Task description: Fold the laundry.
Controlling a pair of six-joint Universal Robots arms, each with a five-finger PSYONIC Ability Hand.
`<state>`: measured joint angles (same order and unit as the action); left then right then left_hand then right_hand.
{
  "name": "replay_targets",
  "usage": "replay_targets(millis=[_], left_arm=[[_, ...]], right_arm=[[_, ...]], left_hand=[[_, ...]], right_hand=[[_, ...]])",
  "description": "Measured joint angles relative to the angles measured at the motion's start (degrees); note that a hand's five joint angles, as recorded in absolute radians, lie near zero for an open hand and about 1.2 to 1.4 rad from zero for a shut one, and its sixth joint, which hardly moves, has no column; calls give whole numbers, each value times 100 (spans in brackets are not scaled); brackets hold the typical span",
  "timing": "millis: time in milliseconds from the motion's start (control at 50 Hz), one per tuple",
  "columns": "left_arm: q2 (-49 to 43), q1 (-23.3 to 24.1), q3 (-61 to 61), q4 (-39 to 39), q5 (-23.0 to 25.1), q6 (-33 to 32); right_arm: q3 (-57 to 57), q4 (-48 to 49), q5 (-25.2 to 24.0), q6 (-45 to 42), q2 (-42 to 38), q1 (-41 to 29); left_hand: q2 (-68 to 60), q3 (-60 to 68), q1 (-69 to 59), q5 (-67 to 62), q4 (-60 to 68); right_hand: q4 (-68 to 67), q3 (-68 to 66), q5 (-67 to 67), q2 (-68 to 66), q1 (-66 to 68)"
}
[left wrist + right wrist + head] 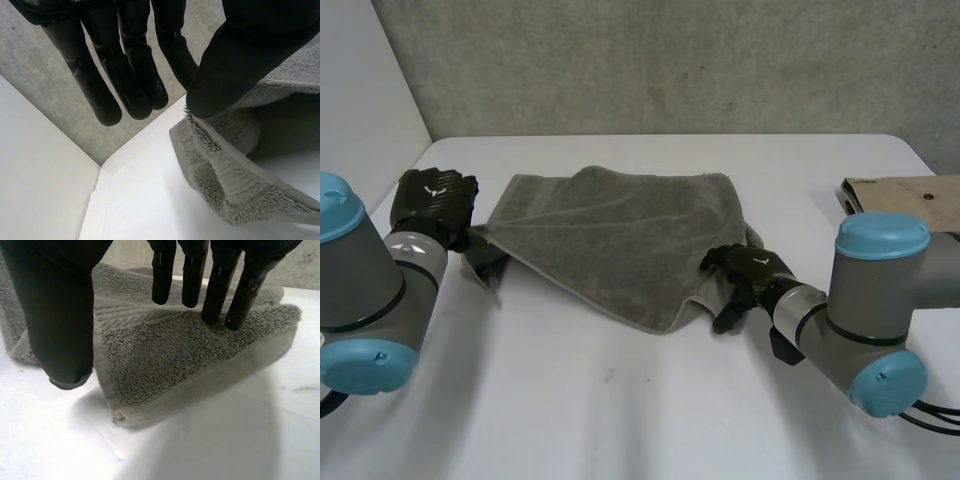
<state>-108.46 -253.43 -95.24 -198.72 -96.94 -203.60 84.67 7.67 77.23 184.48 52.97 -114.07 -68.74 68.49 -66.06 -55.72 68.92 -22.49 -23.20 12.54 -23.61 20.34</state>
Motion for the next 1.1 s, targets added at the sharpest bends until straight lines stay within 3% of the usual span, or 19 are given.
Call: replay_targets(millis=[260,340,360,400,500,580,720,840,960,1100], left_arm=[[1,27,-12,0,0,-4],[4,39,-25,0,4,-4],[6,41,-30,0,6,-5],[10,45,-40,6,10,-7],[85,54,-90,42,17,-36],[336,63,-182,98,24,-68],[1271,93,-347,415,64,-112],[2362,100,-356,1353,527,-476],[2777,98,-336,2115,1076,-1156],[2010,99,-175,2299,1225,-1667]], right_arm=[[-321,-54,283,-175,-258,-296],[-434,-41,477,-460,-407,-321],[-472,-35,568,-594,-442,-319],[-509,-22,688,-772,-459,-308],[-481,-28,864,-1322,-132,-252],[-353,-208,757,-2066,675,-198],[-426,-1162,457,-3654,2073,126],[-1175,-2999,400,-4750,2951,500],[-1654,-4212,395,-5077,3088,532],[-1823,-4635,421,-5294,2560,478]], left_hand=[[0,0,0,0,0],[0,0,0,0,0],[0,0,0,0,0],[0,0,0,0,0],[0,0,0,0,0],[0,0,0,0,0],[0,0,0,0,0],[0,0,0,0,0],[0,0,0,0,0],[-1,3,0,0,1]], right_hand=[[-229,-137,264,-97,125],[-1878,-1808,1776,-1871,1575],[-3079,-2992,2988,-3024,2635],[-4162,-4081,4109,-4173,3520],[-4520,-4420,4404,-4378,3654],[-4550,-4420,4424,-4378,3654],[-4552,-4420,4424,-4378,3654],[-4553,-4420,4444,-4378,3654],[-4553,-4420,4474,-4378,3654],[-4553,-4420,4476,-4378,3654]])
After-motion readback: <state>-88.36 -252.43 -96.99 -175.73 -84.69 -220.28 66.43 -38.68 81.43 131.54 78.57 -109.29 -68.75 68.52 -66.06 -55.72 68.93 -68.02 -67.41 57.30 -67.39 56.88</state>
